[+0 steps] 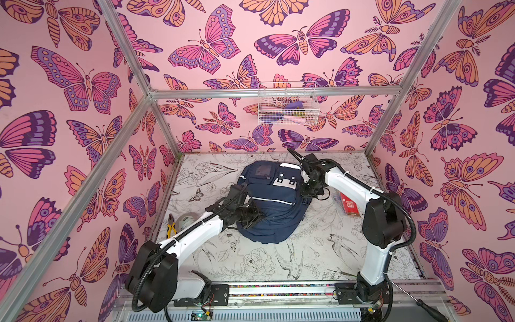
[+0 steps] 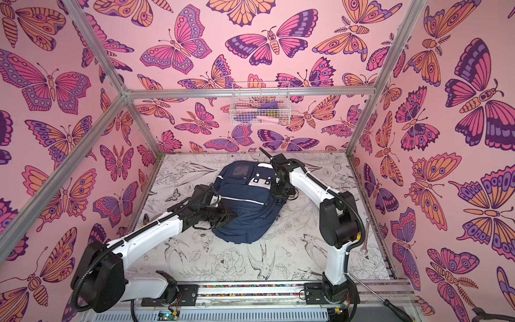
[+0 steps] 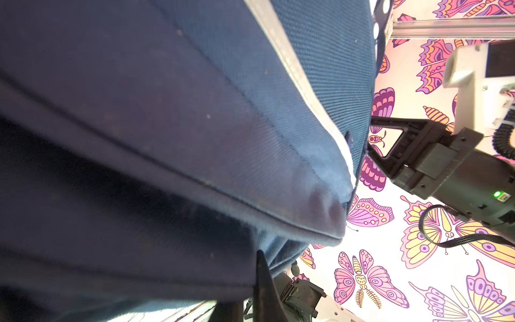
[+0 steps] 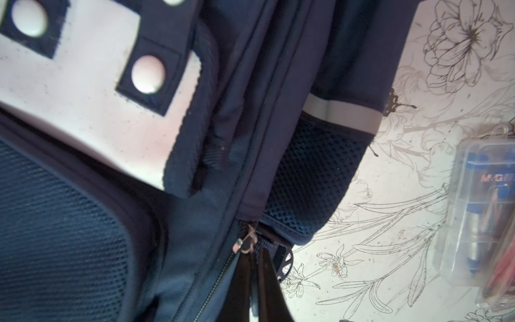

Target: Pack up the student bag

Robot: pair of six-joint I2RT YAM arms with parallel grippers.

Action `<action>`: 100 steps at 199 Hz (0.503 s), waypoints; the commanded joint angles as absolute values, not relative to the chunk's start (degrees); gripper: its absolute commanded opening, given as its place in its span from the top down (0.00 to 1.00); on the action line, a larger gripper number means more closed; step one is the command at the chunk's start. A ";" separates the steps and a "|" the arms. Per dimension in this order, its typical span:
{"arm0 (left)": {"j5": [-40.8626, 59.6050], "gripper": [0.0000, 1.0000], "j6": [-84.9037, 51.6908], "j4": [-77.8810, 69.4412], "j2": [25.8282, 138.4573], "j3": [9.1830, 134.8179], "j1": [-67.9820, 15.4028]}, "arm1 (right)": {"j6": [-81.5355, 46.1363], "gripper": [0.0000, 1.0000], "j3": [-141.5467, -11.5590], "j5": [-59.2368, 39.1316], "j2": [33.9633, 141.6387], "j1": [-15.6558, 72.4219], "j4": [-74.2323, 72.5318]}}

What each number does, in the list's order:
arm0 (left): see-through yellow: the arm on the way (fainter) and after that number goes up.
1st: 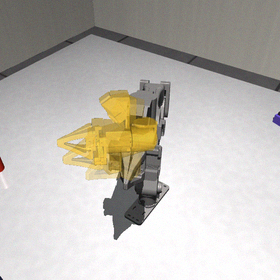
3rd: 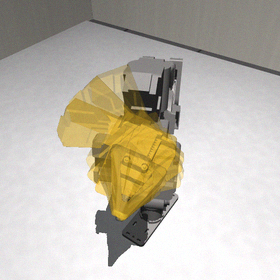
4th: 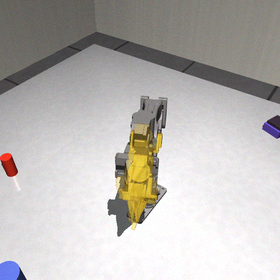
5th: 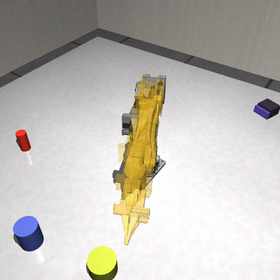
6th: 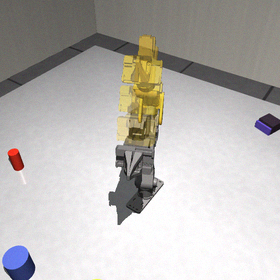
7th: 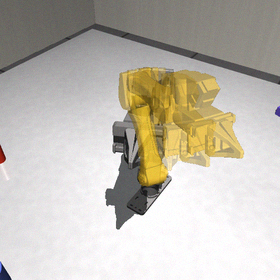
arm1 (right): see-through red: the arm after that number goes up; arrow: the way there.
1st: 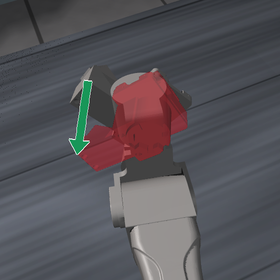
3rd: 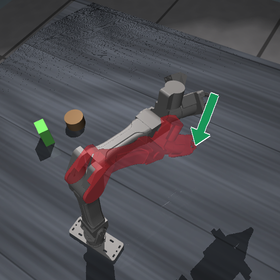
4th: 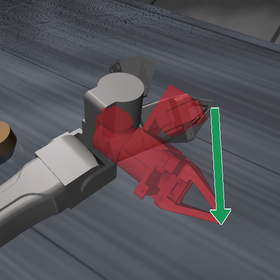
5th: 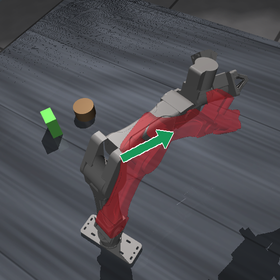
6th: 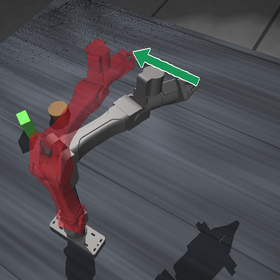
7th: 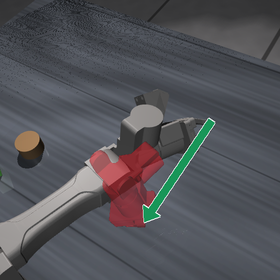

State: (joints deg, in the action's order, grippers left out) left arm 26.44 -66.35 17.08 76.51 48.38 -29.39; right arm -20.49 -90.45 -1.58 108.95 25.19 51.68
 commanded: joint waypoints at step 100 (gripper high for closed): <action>21.67 1.00 -67.76 21.94 74.70 47.02 -29.18 | -17.55 1.00 -82.30 3.24 101.45 25.47 46.73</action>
